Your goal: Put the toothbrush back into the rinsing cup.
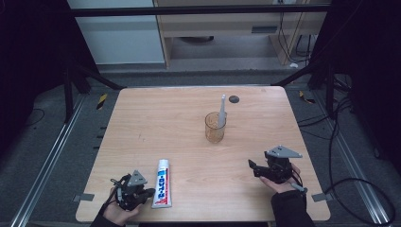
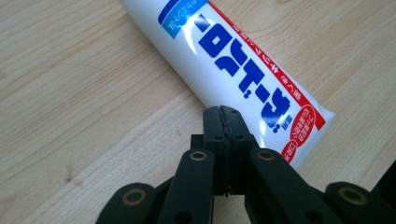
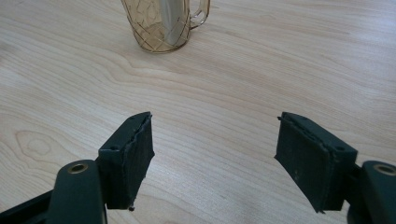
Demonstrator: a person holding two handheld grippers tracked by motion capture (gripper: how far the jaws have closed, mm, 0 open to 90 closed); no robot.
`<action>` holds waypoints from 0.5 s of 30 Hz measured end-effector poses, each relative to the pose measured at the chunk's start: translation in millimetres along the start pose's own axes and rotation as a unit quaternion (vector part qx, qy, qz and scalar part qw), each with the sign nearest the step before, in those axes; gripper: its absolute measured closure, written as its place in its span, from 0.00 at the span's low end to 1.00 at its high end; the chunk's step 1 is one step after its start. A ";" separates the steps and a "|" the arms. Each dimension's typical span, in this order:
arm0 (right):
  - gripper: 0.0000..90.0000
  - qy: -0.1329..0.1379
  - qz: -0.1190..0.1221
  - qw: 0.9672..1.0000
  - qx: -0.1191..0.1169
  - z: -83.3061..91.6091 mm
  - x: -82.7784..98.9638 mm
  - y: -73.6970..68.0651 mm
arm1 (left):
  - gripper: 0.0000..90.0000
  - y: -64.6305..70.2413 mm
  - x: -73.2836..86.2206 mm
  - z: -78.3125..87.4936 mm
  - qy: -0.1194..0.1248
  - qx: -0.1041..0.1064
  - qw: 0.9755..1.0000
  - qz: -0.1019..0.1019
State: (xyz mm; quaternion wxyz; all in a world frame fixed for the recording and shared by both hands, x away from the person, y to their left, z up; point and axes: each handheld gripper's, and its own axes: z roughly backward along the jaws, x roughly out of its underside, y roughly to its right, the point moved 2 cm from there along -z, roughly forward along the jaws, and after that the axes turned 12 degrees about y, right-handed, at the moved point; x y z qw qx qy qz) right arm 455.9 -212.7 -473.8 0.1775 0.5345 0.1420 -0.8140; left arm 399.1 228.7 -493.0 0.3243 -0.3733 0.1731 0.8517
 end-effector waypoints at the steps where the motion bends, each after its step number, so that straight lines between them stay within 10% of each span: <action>1: 0.30 0.000 0.000 1.000 0.000 0.1 0.2 0.1 | 1.00 0.7 -0.1 -0.6 0.000 0.002 1.000 -0.001; 15: 0.29 -0.006 0.003 1.000 0.003 -3.0 3.5 1.8 | 1.00 16.8 -13.6 -18.1 0.016 0.024 0.999 -0.017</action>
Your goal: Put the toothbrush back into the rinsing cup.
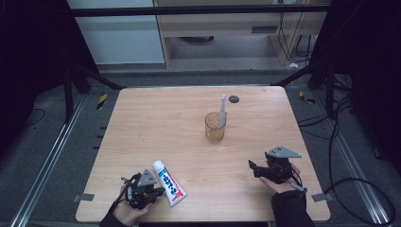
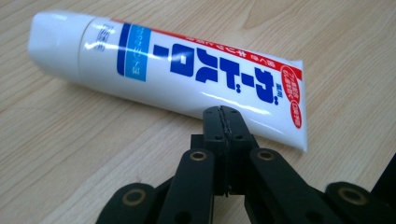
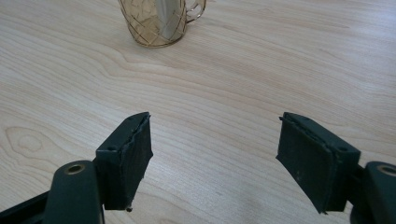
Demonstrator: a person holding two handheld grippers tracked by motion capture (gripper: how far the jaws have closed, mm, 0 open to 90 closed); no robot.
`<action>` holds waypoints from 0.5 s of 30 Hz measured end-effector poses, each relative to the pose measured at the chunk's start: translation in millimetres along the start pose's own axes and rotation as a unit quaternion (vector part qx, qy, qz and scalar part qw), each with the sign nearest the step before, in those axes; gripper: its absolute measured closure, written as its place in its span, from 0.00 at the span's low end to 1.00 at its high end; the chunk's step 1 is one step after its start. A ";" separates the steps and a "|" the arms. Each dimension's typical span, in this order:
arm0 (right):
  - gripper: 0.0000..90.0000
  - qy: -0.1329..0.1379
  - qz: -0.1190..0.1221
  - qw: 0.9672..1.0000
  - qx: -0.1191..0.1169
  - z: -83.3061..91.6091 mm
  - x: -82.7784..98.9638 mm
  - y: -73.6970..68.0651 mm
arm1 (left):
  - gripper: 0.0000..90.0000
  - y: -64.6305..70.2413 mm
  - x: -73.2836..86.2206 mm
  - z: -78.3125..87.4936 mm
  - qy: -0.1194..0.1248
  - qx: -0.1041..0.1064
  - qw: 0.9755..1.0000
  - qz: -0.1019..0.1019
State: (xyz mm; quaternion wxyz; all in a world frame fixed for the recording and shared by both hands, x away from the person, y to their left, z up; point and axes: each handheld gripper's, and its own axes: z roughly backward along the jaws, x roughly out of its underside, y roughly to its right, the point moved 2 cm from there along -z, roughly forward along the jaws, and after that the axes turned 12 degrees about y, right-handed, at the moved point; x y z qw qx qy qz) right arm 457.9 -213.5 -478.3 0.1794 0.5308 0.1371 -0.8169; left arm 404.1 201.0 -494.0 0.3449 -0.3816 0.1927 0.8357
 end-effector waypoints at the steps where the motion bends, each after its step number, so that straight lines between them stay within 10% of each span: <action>1: 0.29 0.000 0.000 1.000 0.000 0.0 0.0 0.0 | 1.00 0.5 -1.3 -1.8 0.000 0.002 1.000 0.000; 15: 0.28 -0.007 -0.003 1.000 0.006 -3.1 3.8 3.9 | 1.00 6.0 -19.8 -28.5 0.017 -0.013 1.000 -0.017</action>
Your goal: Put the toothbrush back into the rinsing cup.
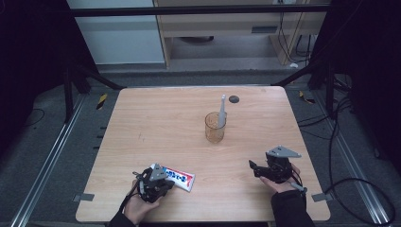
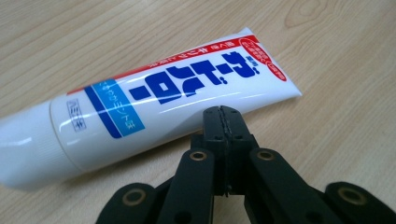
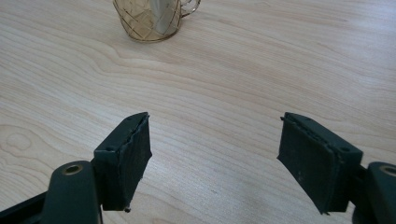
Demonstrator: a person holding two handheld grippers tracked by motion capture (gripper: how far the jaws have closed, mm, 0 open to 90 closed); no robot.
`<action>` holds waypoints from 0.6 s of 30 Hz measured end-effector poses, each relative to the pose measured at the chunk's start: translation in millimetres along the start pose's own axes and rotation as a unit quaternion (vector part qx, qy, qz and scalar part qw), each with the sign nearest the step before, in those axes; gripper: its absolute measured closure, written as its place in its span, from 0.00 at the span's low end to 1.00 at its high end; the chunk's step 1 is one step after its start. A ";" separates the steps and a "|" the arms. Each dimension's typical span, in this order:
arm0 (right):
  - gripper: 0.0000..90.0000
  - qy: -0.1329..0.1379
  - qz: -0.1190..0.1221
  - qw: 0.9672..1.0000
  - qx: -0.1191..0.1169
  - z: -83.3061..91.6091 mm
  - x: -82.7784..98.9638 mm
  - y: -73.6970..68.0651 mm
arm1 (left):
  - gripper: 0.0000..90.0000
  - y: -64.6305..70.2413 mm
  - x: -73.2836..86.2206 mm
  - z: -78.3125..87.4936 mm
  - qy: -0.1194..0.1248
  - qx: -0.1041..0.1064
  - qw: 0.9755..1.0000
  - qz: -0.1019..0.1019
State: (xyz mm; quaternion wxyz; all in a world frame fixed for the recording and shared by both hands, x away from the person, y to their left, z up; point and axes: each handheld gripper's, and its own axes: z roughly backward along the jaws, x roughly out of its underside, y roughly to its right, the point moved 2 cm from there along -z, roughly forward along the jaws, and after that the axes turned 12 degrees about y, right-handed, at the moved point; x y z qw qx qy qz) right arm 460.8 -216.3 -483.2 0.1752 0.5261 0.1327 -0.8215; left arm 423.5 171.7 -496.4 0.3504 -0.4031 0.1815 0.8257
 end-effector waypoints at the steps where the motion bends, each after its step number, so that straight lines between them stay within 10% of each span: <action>1: 0.28 -0.002 0.000 1.000 -0.001 -0.7 0.6 0.2 | 1.00 -0.8 -2.4 -3.3 0.002 0.000 1.000 0.000; 18: 0.28 -0.002 -0.004 1.000 0.003 -1.1 1.2 3.6 | 1.00 -10.3 -20.3 -24.2 0.009 -0.021 1.000 -0.003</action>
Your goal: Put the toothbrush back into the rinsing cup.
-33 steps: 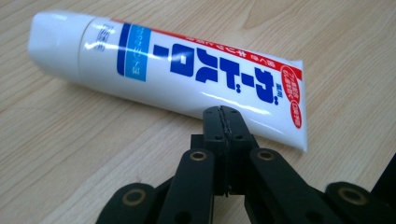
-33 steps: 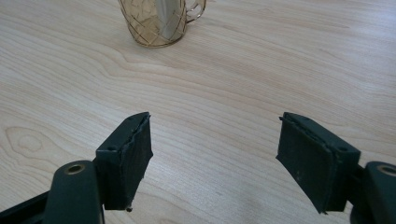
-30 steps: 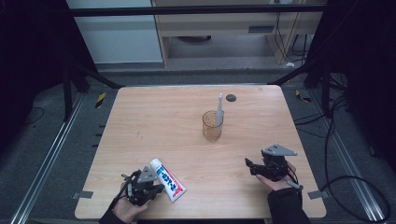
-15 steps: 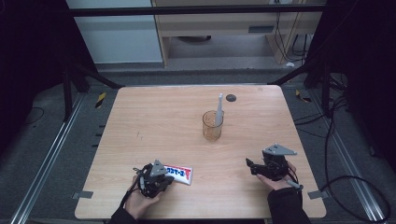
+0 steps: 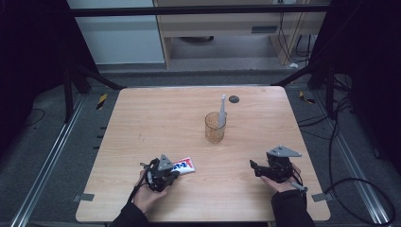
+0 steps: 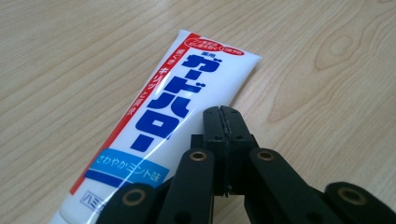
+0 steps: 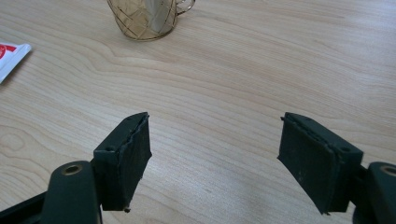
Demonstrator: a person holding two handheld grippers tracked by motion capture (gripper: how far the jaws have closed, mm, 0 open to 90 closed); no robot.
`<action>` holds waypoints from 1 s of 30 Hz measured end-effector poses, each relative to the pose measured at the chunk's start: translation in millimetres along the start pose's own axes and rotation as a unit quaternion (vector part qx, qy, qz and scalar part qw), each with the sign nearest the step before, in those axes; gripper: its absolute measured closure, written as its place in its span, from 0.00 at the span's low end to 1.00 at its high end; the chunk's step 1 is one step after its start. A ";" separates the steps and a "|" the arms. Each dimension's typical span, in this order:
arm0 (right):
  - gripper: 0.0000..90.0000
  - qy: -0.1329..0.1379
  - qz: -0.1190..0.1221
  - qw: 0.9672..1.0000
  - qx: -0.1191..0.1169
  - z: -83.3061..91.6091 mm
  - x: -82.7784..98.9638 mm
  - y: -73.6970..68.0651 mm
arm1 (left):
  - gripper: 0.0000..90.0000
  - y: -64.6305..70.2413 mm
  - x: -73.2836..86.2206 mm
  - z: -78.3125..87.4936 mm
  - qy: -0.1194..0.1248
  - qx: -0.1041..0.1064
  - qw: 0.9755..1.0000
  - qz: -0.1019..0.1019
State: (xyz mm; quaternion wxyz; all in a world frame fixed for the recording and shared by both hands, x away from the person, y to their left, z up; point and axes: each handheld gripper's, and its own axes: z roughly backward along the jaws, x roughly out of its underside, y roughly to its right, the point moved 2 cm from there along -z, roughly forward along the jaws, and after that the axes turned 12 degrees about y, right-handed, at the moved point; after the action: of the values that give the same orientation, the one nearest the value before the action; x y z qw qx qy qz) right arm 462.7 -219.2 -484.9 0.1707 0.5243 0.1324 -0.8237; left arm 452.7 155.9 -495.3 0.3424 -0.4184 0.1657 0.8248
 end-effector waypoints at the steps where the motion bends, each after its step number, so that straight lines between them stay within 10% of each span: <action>1: 0.28 0.000 0.000 1.000 0.000 0.0 0.0 0.0 | 1.00 0.0 0.0 0.0 0.000 0.000 1.000 0.000; 30: 0.28 -0.001 0.001 1.000 -0.002 -1.0 -0.2 0.0 | 0.99 -11.4 -13.5 -4.6 0.018 -0.022 1.000 0.008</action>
State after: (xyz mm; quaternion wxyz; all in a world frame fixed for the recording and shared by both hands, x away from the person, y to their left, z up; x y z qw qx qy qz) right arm 463.6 -218.8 -485.1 0.1728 0.5237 0.1335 -0.8234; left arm 469.0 155.6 -487.0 0.3236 -0.4394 0.1575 0.8230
